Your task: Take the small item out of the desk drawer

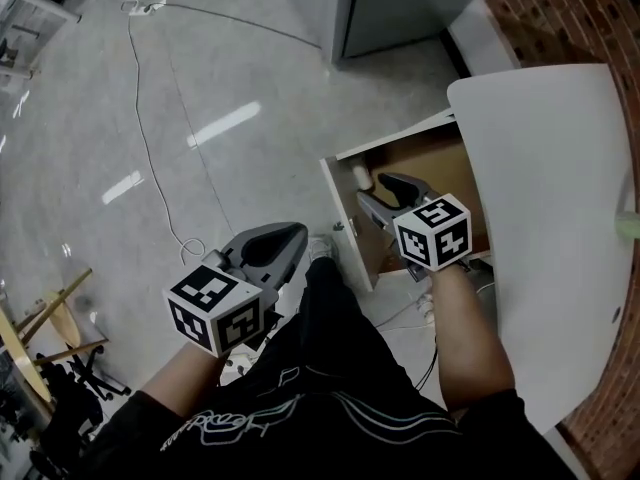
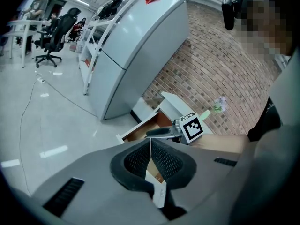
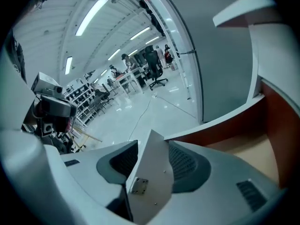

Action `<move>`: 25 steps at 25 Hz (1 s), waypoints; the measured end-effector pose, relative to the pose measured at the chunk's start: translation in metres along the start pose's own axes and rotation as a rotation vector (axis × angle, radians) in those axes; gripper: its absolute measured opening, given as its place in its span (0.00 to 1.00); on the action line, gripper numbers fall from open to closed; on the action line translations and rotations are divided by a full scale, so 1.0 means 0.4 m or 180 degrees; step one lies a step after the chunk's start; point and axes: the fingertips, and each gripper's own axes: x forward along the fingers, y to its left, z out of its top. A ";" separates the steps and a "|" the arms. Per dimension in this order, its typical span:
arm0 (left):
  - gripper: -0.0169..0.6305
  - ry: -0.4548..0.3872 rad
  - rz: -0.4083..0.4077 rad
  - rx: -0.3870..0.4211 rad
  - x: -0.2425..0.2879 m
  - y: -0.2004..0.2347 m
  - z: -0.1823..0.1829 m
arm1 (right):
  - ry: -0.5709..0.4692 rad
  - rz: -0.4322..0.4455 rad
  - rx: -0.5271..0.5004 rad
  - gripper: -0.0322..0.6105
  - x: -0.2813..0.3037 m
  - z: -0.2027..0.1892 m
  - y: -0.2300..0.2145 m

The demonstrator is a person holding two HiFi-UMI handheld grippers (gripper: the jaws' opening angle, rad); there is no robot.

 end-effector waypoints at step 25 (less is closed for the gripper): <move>0.06 0.0085 0.0109 -0.0379 0.072 0.213 -0.082 | 0.1120 -0.0377 0.0074 0.39 0.320 -0.201 -0.245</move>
